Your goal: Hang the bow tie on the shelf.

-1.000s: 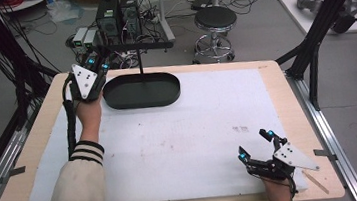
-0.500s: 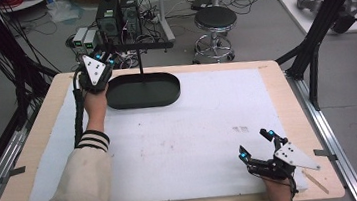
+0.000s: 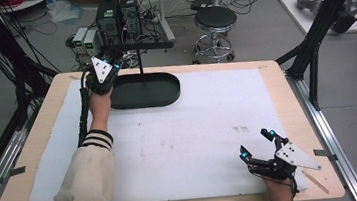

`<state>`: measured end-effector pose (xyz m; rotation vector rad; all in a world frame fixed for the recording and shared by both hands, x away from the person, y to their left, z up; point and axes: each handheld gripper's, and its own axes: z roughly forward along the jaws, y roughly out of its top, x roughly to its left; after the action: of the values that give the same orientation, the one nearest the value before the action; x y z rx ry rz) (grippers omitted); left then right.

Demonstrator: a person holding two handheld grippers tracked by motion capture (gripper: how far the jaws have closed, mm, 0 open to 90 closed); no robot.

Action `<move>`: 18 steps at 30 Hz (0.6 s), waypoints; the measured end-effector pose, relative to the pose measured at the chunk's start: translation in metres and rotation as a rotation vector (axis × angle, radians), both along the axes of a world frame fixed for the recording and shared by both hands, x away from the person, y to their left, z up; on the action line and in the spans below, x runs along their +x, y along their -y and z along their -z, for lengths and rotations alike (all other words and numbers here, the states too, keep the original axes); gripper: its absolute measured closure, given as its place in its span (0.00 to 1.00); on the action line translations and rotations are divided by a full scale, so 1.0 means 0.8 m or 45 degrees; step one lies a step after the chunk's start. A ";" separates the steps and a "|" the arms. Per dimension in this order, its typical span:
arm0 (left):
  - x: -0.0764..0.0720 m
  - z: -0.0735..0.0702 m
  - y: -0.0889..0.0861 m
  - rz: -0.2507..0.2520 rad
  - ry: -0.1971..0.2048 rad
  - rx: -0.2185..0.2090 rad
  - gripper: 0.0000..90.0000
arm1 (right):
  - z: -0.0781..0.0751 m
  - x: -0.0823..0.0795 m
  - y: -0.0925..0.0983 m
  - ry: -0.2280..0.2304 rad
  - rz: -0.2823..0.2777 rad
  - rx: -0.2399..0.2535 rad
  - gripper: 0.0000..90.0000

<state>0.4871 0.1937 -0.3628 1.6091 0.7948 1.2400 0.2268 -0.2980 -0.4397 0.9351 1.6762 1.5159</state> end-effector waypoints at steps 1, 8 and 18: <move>0.000 0.001 0.000 0.000 -0.005 0.002 0.85 | 0.000 0.000 0.000 0.000 0.000 0.000 0.11; 0.003 0.003 -0.005 0.022 -0.026 -0.022 0.76 | 0.000 0.000 0.001 0.004 0.002 0.002 0.11; -0.017 -0.005 -0.017 0.025 -0.023 -0.132 0.46 | -0.002 -0.002 0.001 0.019 -0.001 0.013 0.11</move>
<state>0.4734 0.2071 -0.3588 1.5431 0.8394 1.1534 0.2254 -0.2988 -0.4379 0.9264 1.6593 1.5300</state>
